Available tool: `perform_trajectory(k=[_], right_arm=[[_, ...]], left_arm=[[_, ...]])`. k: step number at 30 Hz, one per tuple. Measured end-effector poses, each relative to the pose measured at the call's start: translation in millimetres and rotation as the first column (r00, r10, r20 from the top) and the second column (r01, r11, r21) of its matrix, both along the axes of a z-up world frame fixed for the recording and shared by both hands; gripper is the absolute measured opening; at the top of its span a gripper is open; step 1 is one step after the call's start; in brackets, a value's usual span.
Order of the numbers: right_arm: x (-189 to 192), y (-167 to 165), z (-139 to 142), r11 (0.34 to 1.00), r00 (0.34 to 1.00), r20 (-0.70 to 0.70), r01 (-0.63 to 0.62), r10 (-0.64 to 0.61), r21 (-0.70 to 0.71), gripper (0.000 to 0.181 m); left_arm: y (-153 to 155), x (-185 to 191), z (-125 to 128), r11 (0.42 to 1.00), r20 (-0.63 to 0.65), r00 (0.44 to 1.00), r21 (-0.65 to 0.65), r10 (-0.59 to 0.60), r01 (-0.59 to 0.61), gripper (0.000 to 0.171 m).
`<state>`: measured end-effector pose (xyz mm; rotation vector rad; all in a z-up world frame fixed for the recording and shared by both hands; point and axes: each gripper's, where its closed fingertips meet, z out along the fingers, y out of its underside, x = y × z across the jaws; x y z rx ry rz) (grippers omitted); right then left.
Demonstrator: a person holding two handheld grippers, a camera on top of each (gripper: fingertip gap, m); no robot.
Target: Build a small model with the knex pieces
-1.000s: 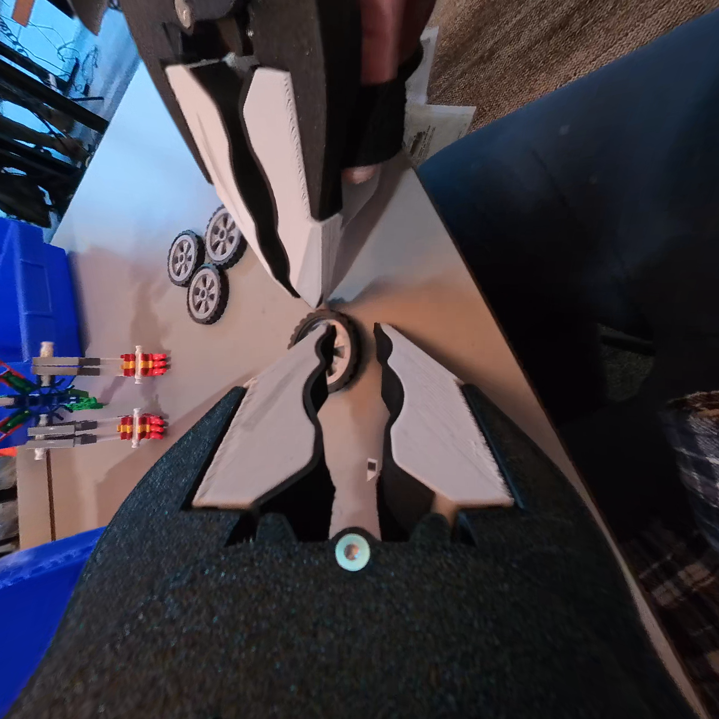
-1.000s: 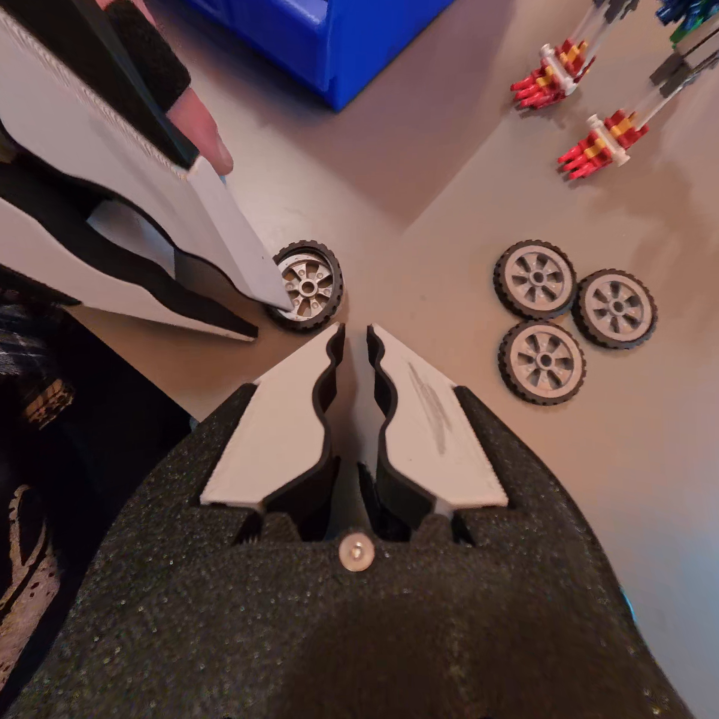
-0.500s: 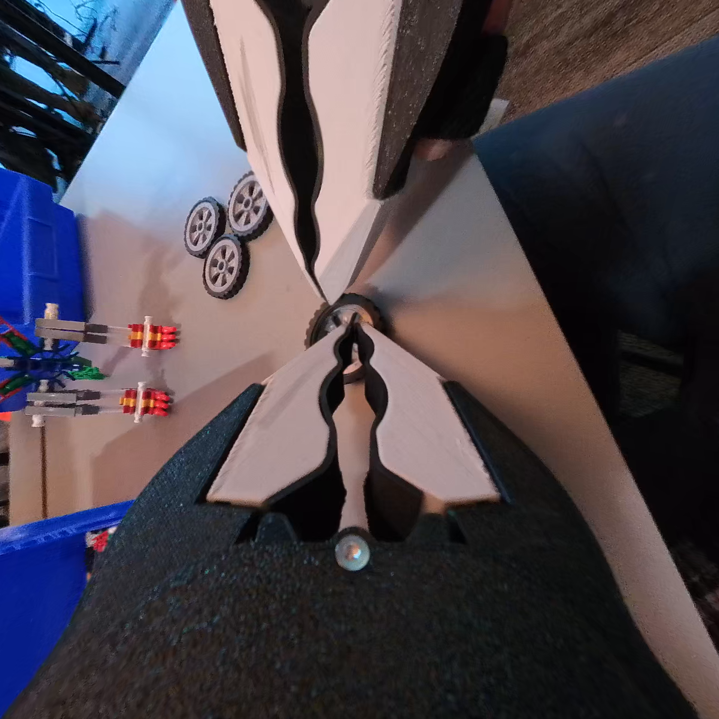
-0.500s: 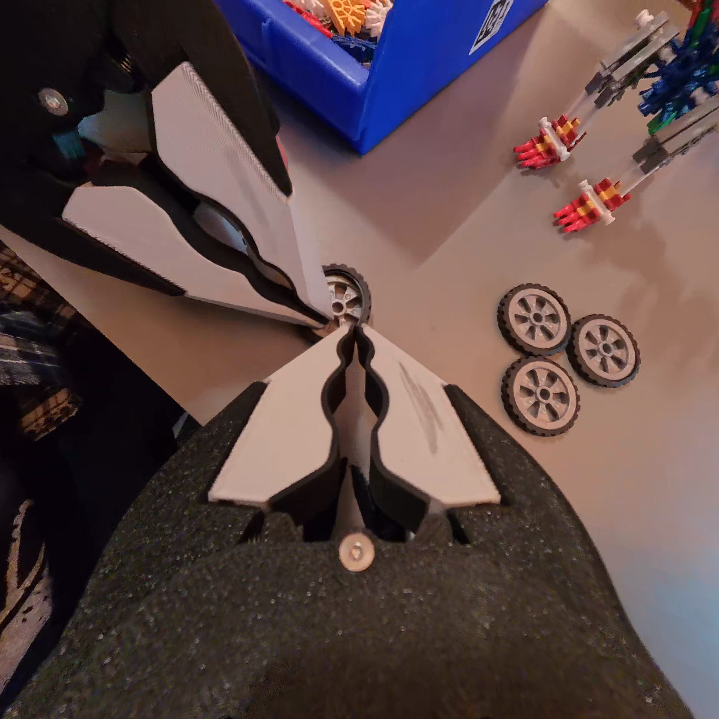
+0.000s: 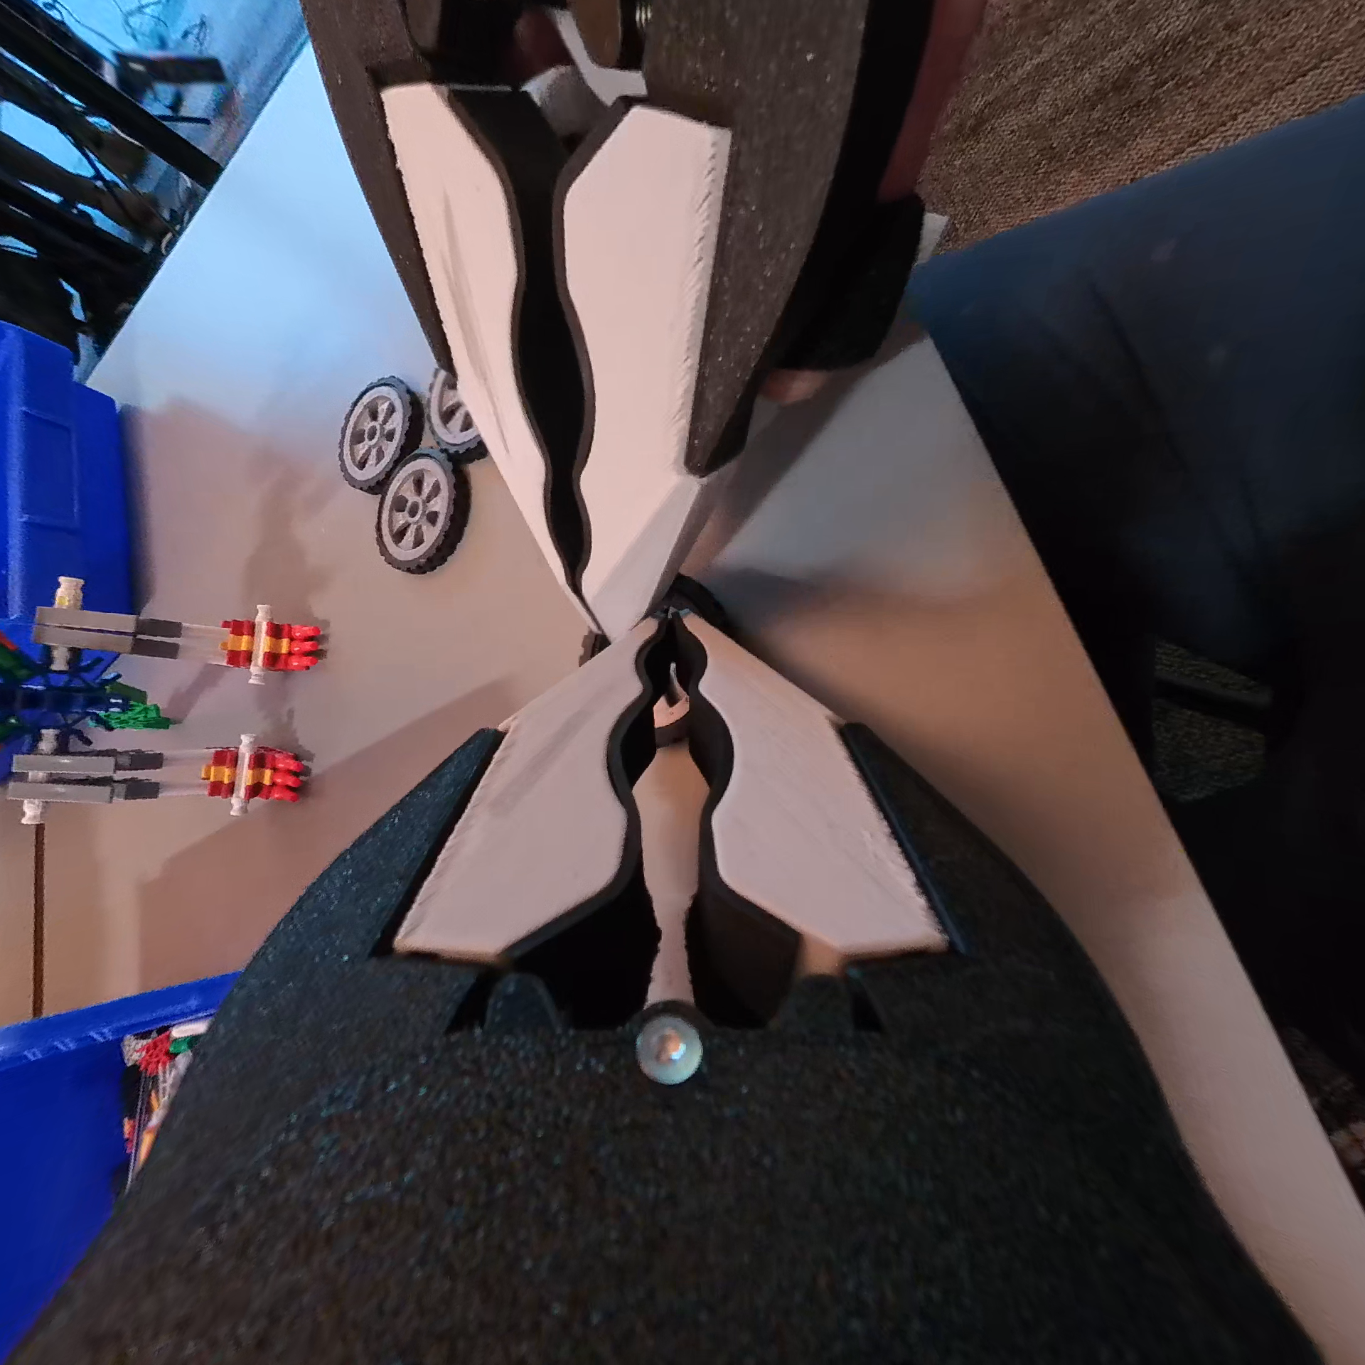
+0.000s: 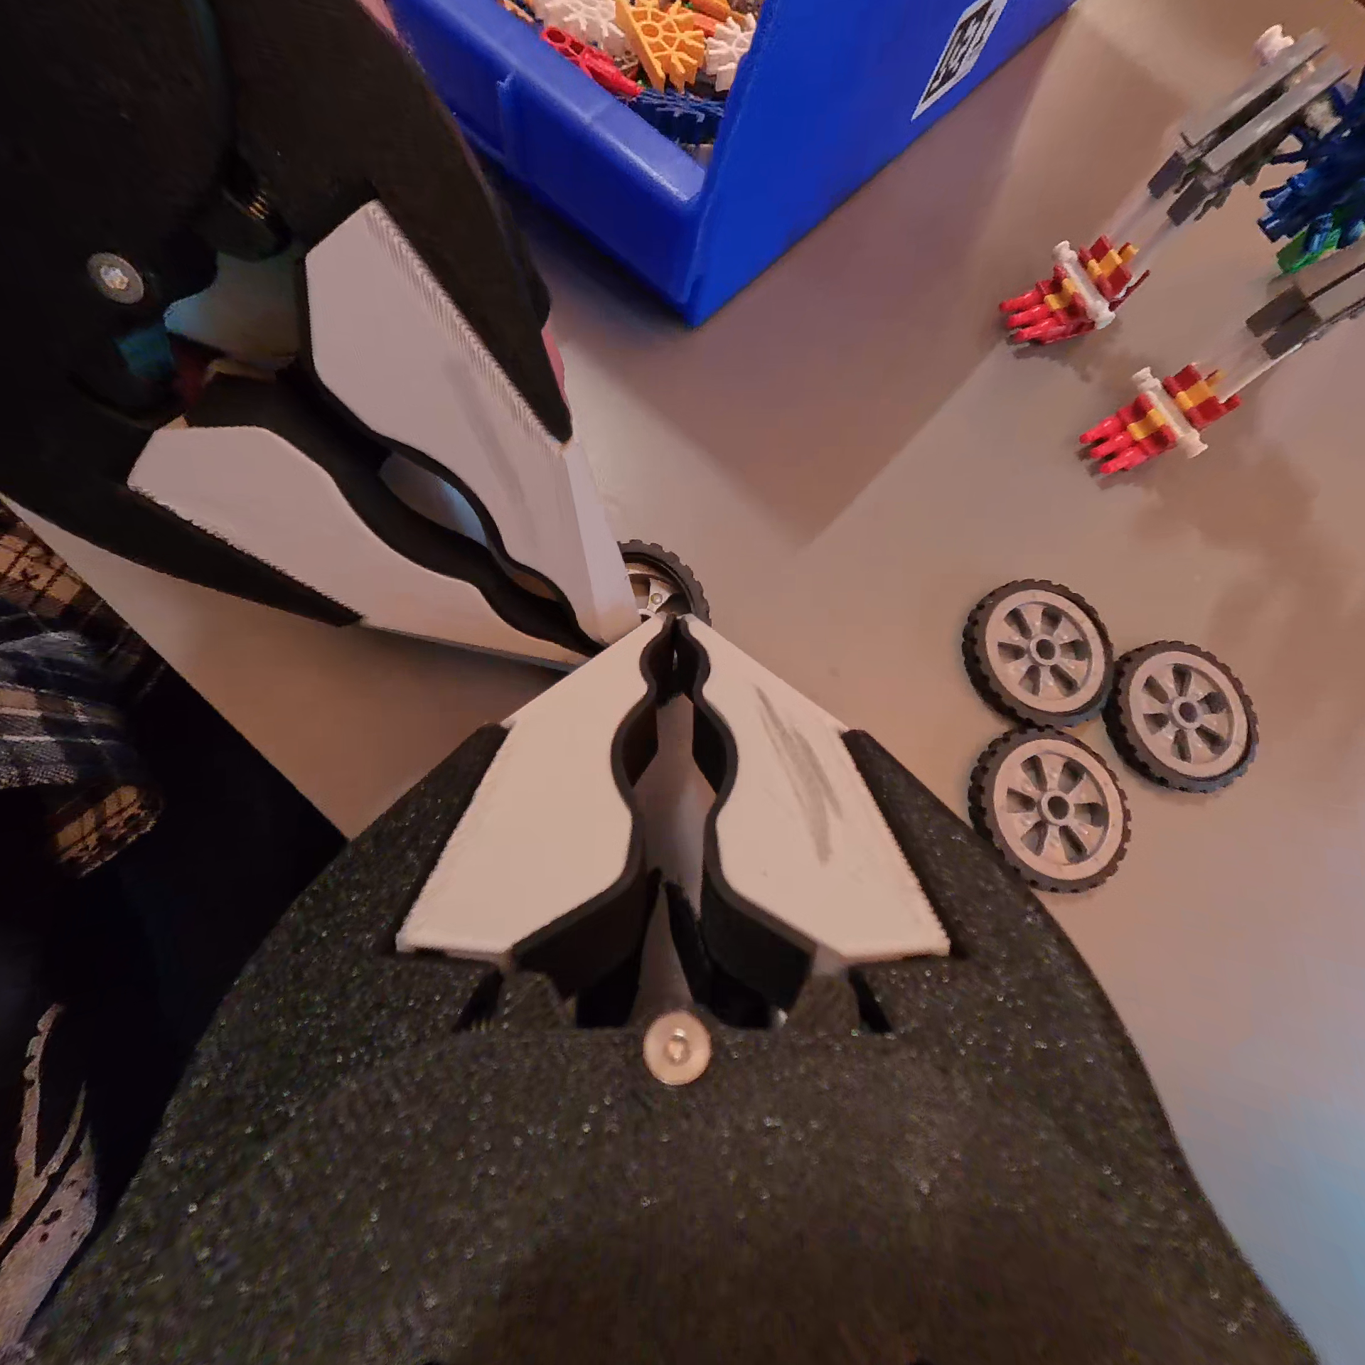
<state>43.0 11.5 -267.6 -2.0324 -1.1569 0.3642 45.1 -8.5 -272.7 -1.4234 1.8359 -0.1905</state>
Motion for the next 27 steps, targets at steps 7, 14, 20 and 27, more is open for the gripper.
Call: perform_trajectory(k=[7,14,20,27], right_arm=[[0.7,6.1,-0.9,0.999,0.999,0.014,0.039,-0.039,-0.003,0.0],[-0.3,11.2,-2.0,0.997,0.997,-0.046,0.053,-0.055,-0.056,0.0],[-0.3,13.1,-2.8,0.994,0.997,-0.053,0.055,-0.06,-0.094,0.0],[-1.3,15.1,-3.3,0.985,0.991,-0.11,0.054,-0.072,-0.165,0.0]], left_arm=[[2.6,2.1,-0.3,1.0,0.023,1.0,-0.005,0.018,-0.017,0.0],[3.9,4.6,-0.7,0.999,0.05,0.998,0.019,0.035,-0.036,0.0],[3.4,6.5,-1.4,0.999,0.058,0.997,0.005,0.042,-0.042,0.0],[3.7,8.5,-2.0,0.999,0.056,0.998,0.023,0.042,-0.043,0.0]])
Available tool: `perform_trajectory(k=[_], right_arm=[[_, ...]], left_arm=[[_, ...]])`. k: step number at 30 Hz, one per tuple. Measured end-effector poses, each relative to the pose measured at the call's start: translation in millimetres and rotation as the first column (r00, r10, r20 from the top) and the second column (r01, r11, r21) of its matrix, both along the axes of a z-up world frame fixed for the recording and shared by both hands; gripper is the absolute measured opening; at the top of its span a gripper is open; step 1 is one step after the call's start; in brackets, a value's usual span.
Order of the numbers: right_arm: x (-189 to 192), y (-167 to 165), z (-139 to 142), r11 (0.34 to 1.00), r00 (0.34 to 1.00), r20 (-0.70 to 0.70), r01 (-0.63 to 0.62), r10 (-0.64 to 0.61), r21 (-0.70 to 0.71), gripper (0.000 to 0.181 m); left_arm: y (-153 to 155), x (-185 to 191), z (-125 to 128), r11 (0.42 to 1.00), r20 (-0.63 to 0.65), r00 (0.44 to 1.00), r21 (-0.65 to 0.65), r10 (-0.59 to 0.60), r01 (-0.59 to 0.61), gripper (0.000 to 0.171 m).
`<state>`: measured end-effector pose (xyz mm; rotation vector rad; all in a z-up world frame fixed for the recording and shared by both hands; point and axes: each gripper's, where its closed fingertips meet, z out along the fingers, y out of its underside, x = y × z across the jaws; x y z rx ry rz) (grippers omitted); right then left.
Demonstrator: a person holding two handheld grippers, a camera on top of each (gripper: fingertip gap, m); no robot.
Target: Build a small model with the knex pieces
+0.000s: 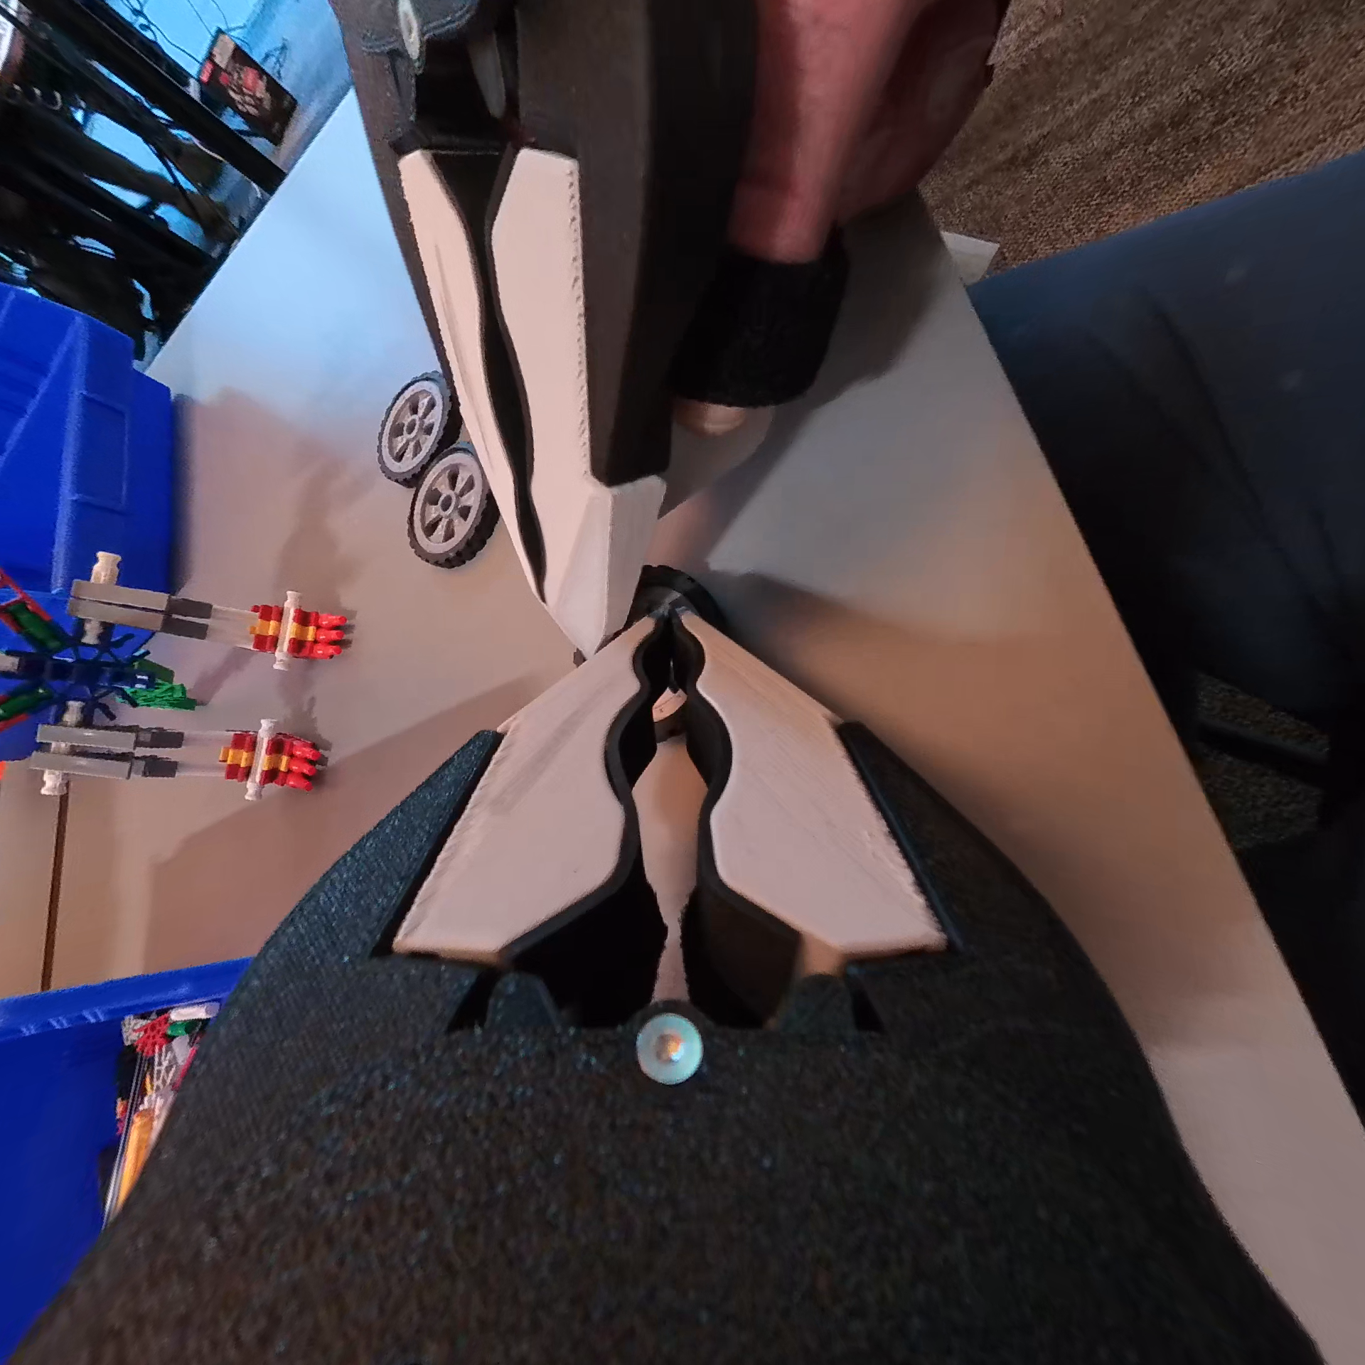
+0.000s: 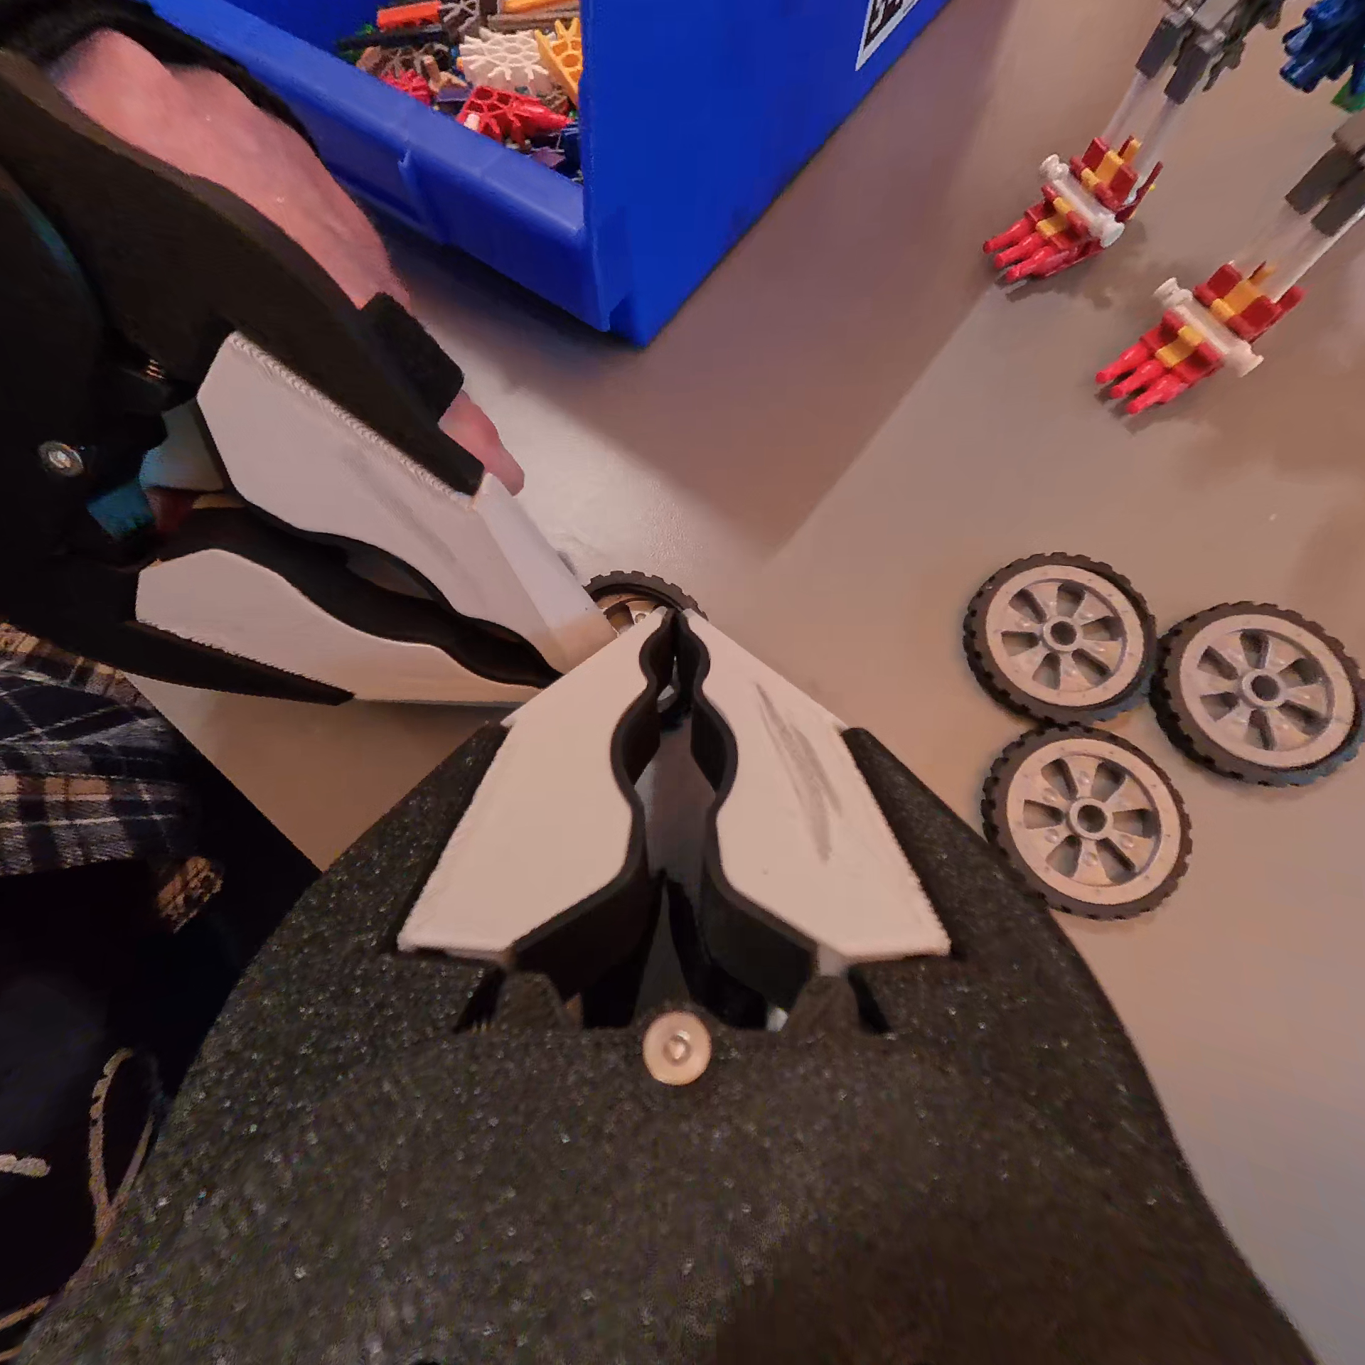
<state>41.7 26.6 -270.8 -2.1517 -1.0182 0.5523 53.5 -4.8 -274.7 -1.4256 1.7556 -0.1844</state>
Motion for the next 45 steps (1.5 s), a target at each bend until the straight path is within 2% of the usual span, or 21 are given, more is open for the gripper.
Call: perform_trajectory(k=[10,14,19,23,29,34,43,45], right_arm=[[9.4,-5.1,2.7,0.999,0.999,0.044,0.0,-0.001,0.034,0.0],[14.9,-11.5,1.9,0.999,0.998,0.062,0.009,-0.012,0.046,0.0],[15.7,-6.3,-0.7,0.996,0.989,0.141,0.029,-0.04,0.081,0.0],[16.8,-4.4,-1.4,0.998,0.995,0.089,0.051,-0.055,0.046,0.0],[18.2,0.8,-4.2,0.996,0.993,0.092,0.069,-0.074,0.064,0.0],[15.4,2.0,-4.6,0.998,0.992,0.12,0.039,-0.044,0.041,0.0],[11.3,3.4,-4.8,0.993,0.99,0.131,-0.042,0.056,-0.107,0.0],[11.6,2.2,-4.4,0.99,0.994,0.098,-0.04,0.053,-0.134,0.0]], left_arm=[[1.5,2.0,-1.3,0.999,-0.018,0.999,0.029,0.028,-0.027,0.0],[0.2,3.9,-1.8,1.0,0.002,1.0,-0.004,0.023,-0.023,0.0],[-1.3,7.4,-2.6,1.0,0.01,1.0,-0.012,0.017,-0.016,0.0],[-1.0,8.7,-3.1,1.0,0.015,1.0,-0.008,0.019,-0.019,0.0],[-0.6,10.4,-3.8,1.0,0.005,1.0,0.004,0.009,-0.009,0.0],[-0.8,10.5,-4.6,1.0,0.004,1.0,0.005,0.005,-0.005,0.0],[1.1,10.3,-5.6,1.0,0.023,1.0,-0.015,0.005,-0.005,0.0],[1.3,9.5,-5.8,1.0,0.019,1.0,-0.016,-0.005,0.005,0.0]])
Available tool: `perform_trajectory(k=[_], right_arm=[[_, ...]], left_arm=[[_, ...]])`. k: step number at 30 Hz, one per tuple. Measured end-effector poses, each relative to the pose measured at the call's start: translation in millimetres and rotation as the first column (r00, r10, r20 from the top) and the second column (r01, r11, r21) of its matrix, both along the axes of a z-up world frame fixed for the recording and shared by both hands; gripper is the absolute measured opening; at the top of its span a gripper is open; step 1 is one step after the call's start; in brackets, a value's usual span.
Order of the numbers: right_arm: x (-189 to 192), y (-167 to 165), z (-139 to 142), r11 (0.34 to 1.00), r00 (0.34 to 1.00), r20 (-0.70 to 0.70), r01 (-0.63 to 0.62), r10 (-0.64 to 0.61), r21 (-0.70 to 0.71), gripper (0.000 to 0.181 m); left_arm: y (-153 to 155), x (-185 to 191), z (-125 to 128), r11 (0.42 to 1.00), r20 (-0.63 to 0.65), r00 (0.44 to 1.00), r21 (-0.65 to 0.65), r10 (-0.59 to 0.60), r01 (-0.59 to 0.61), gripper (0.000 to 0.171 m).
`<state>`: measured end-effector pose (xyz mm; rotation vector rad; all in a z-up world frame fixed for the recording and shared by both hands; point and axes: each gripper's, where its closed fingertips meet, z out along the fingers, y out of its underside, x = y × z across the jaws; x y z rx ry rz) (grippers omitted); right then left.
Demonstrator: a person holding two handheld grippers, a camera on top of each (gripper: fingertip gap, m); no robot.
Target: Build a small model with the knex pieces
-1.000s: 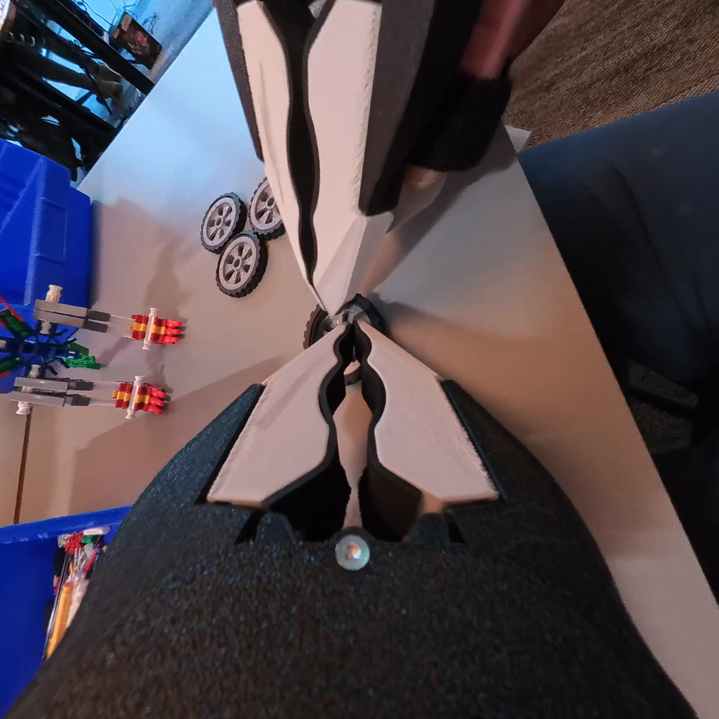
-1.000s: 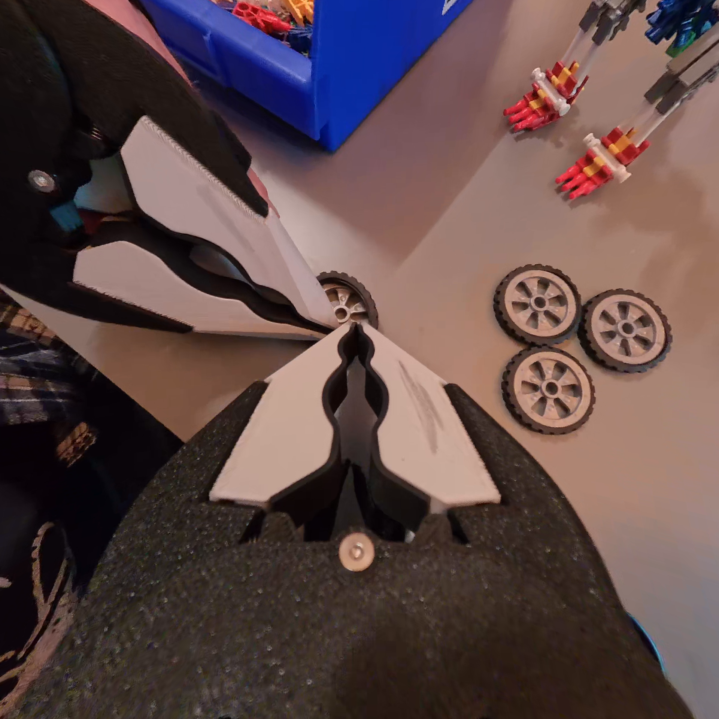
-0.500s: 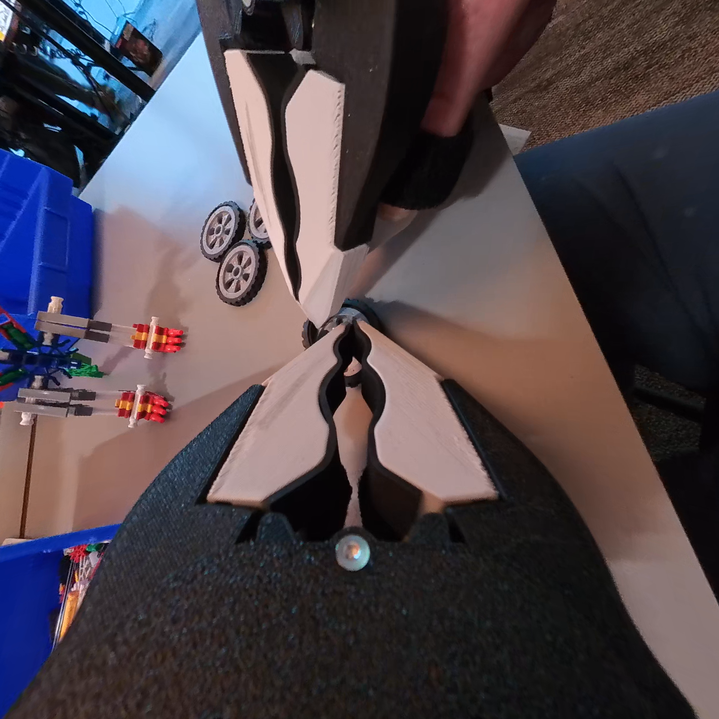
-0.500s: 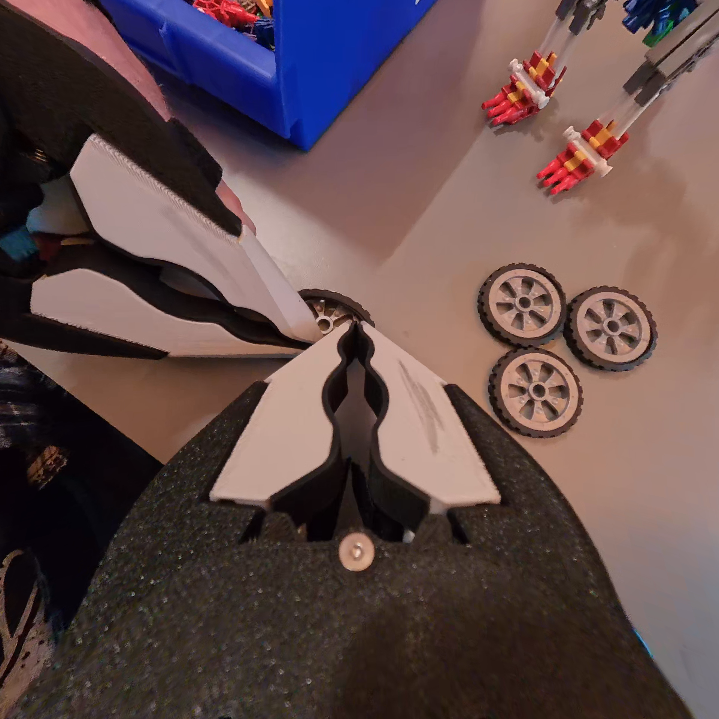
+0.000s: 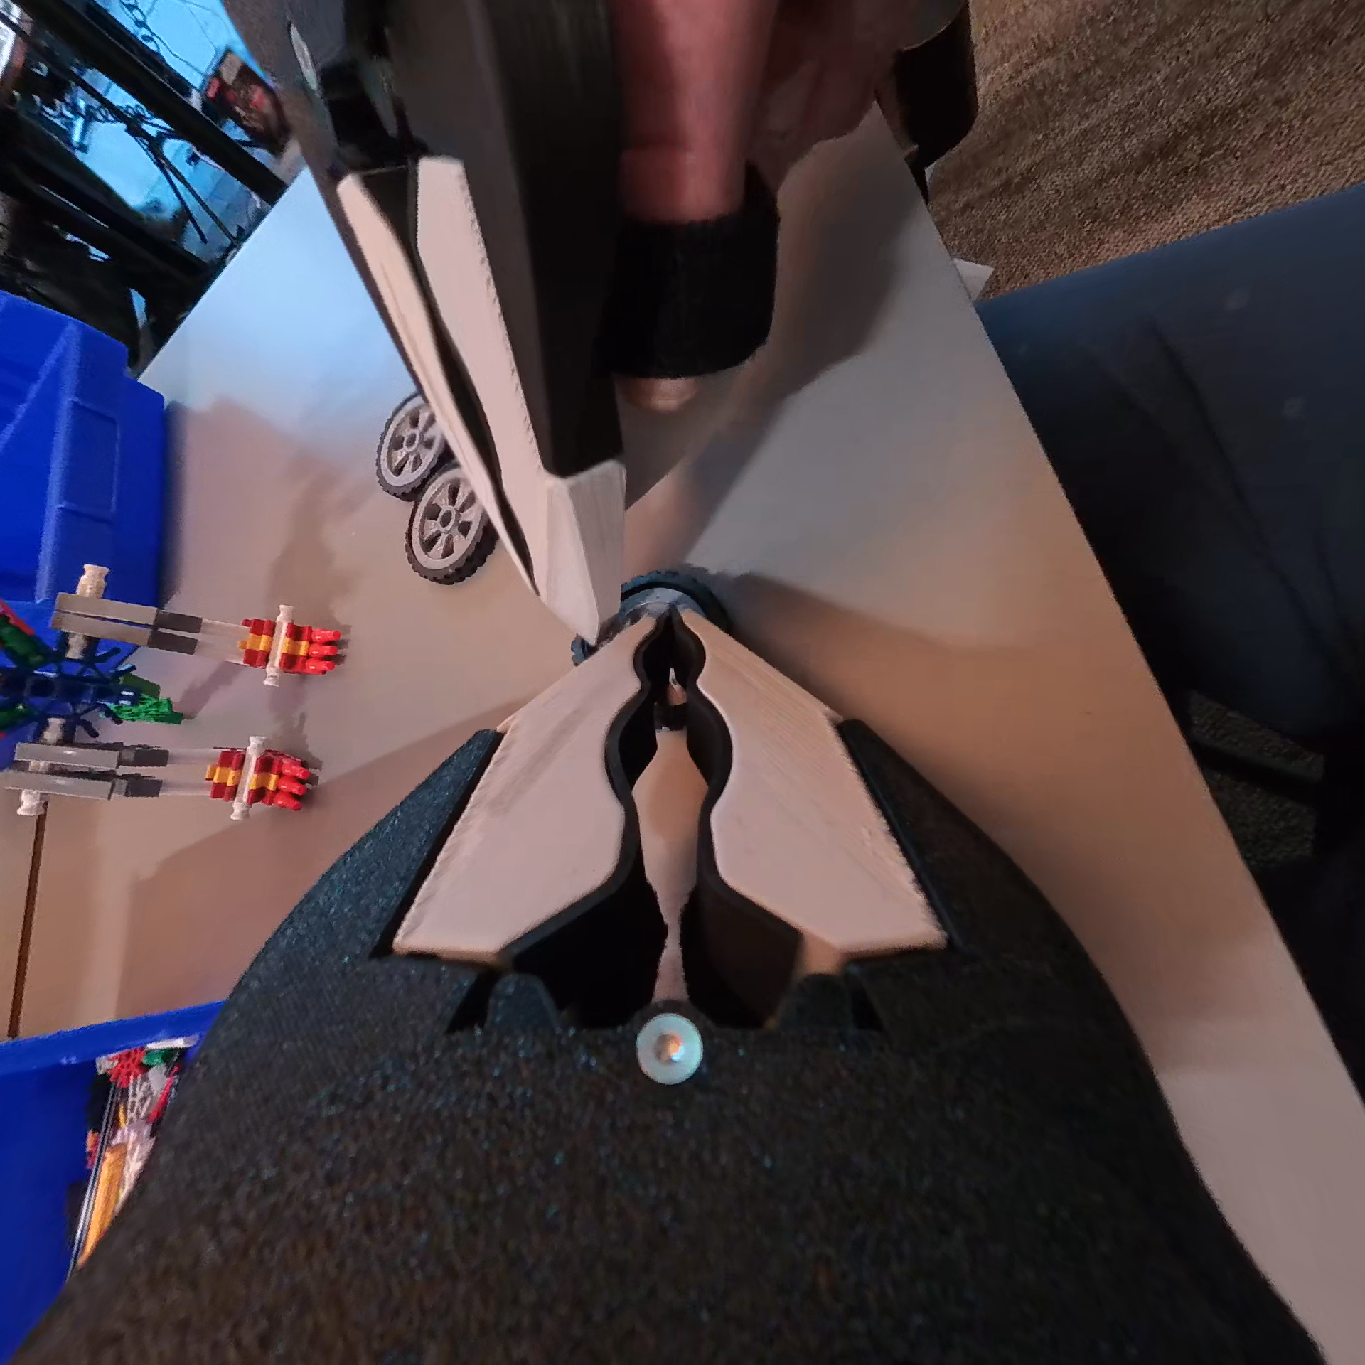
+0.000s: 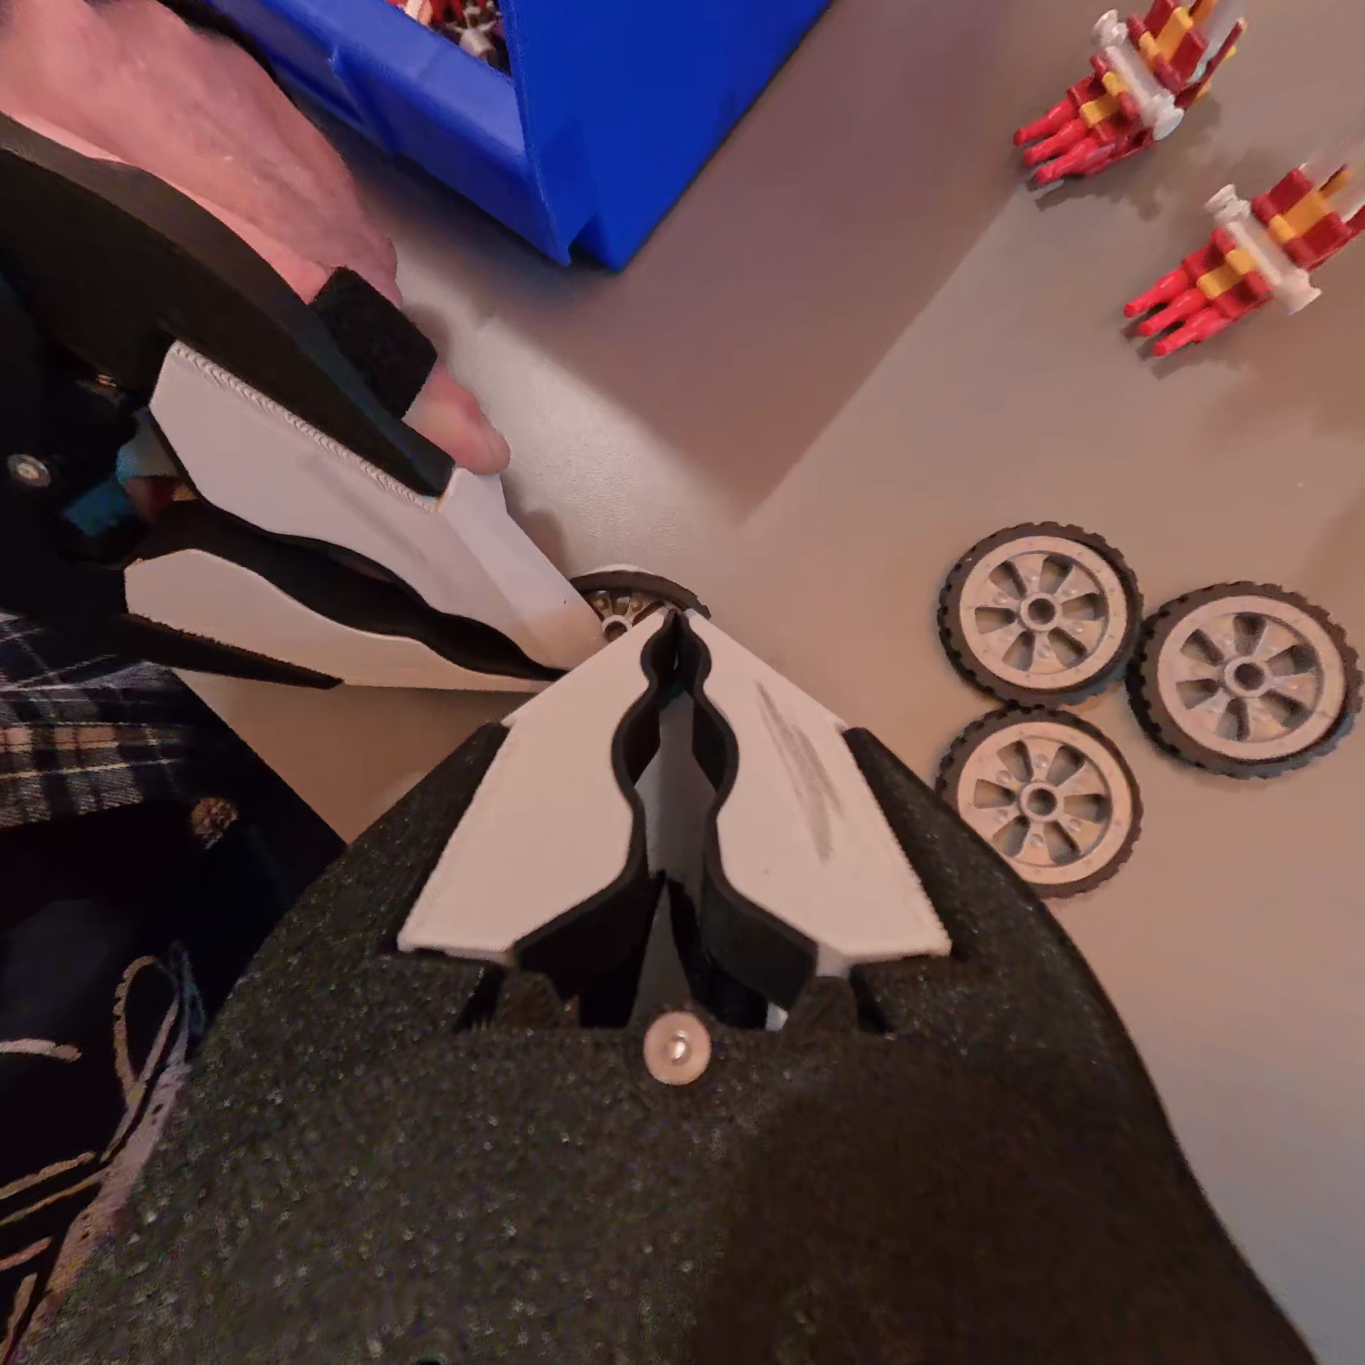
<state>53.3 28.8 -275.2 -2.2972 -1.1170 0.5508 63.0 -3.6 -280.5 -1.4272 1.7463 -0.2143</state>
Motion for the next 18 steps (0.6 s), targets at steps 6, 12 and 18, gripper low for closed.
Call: perform_trajectory(k=[6,12,18], right_arm=[[4.8,-9.5,0.2,0.999,0.996,0.08,-0.032,0.032,0.001,0.0],[1.2,-10.2,-0.4,0.979,0.971,0.156,-0.166,0.183,-0.116,0.0],[0.3,-12.8,-0.3,0.937,0.947,0.14,-0.25,0.289,-0.245,0.0]], left_arm=[[-5.3,-4.2,-0.6,0.998,0.004,0.999,-0.056,-0.043,0.043,0.0],[-6.5,-4.3,-1.2,0.996,0.006,0.998,-0.068,-0.056,0.056,0.0],[-6.9,-6.1,-1.6,0.995,0.002,0.998,-0.078,-0.066,0.066,0.0]])
